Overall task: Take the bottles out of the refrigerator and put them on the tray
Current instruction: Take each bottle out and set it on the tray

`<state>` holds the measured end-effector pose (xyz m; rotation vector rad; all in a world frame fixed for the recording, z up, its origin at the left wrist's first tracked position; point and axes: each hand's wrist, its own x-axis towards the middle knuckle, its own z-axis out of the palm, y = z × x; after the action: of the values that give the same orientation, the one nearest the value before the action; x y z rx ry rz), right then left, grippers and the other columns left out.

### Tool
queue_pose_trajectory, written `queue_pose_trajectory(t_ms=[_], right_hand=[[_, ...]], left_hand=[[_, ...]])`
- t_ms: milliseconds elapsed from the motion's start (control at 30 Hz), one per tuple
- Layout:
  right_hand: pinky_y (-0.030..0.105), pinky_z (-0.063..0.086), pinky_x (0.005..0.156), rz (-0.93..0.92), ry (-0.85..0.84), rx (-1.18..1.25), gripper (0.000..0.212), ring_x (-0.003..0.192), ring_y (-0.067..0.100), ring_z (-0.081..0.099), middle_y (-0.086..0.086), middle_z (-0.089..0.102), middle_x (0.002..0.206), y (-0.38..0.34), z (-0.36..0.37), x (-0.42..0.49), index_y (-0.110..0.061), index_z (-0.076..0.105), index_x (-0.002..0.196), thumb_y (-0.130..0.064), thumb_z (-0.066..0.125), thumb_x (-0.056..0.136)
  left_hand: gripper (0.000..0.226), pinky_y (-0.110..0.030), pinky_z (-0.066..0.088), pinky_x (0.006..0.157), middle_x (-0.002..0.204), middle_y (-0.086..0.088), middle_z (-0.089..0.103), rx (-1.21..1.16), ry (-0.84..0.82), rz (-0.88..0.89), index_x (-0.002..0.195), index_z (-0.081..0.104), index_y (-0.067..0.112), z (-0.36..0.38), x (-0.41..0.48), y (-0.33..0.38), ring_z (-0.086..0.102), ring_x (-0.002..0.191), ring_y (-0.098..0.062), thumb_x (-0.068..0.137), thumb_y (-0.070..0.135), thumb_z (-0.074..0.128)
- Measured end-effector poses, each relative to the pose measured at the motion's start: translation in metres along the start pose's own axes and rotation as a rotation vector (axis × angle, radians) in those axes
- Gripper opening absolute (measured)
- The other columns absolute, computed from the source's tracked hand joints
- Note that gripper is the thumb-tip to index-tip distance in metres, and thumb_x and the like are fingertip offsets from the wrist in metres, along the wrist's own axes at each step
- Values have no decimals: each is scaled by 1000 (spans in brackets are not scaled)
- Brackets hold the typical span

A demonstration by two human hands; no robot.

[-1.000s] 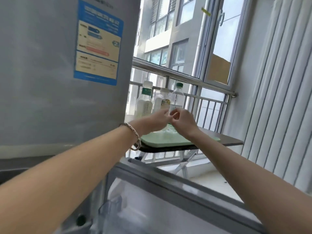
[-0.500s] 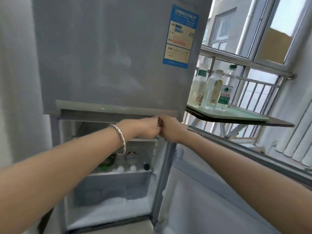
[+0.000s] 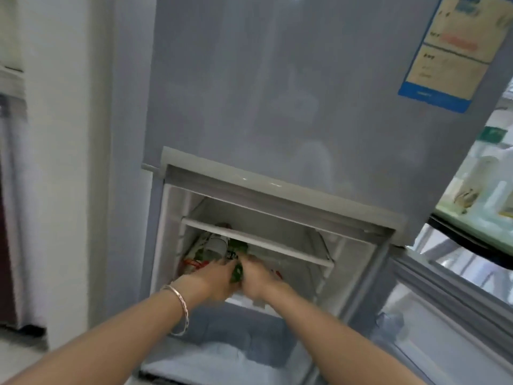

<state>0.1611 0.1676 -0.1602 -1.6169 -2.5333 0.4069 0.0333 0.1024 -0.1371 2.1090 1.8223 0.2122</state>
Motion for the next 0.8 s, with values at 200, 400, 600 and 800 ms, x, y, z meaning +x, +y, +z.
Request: queue_pose_trajectory(t_ms=[200, 400, 600, 800], right_hand=[[37, 43, 100, -178, 233, -32, 51, 129, 30, 50, 8, 53, 137, -1, 18, 77, -18, 44, 140, -21, 59, 91], [2, 33, 96, -321, 278, -114, 41, 122, 15, 47, 5, 50, 141, -4, 38, 121, -15, 44, 139, -31, 41, 102], [39, 35, 114, -332, 344, -487, 41, 132, 24, 50, 8, 57, 139, 1, 43, 115, -17, 54, 136, -27, 53, 96], [43, 28, 113, -369, 148, -492, 69, 144, 32, 27, 11, 17, 162, 15, 40, 74, -15, 15, 155, -3, 46, 94]], left_hand=[[65, -45, 20, 120, 163, -5, 15, 151, 153, -79, 155, 15, 23, 11, 30, -35, 13, 151, -25, 97, 32, 42], [63, -43, 20, 120, 164, -3, 13, 157, 207, -159, 155, 13, 21, 15, 45, -54, 15, 150, -23, 98, 33, 37], [68, -43, 17, 121, 164, -2, 10, 144, 174, -176, 156, 7, 24, 13, 44, -54, 11, 151, -23, 98, 38, 39], [77, -41, 18, 122, 165, -5, 3, 143, 167, -148, 156, 4, 17, -1, 31, -44, 6, 152, -23, 95, 24, 50]])
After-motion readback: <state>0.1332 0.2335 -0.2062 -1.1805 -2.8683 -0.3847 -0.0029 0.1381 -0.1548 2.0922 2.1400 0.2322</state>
